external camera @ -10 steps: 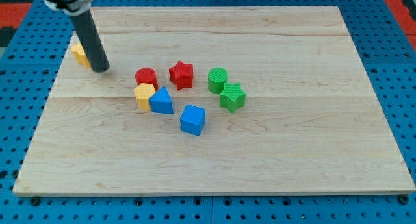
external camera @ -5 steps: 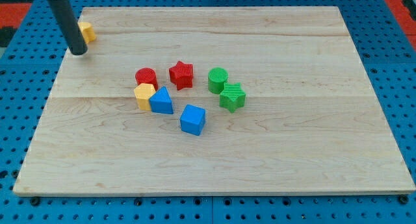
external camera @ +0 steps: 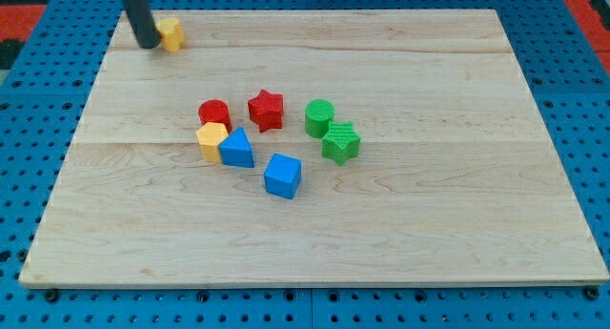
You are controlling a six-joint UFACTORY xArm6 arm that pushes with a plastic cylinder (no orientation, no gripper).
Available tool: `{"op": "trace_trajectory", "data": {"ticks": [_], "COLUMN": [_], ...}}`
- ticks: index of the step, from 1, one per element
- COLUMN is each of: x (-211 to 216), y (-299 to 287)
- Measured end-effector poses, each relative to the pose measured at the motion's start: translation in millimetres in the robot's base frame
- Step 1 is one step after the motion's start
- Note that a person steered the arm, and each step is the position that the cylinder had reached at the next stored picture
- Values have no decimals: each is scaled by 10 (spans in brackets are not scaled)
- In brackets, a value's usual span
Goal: Move the yellow heart towards the top left side of the board
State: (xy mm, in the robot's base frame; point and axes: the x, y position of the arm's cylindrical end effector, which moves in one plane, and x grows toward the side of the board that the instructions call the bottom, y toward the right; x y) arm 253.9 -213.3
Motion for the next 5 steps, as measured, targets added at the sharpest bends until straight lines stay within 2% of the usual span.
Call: {"op": "trace_trajectory", "data": {"ticks": [1,4,5], "x": [-74,-66,296], "y": [188,265,328]}}
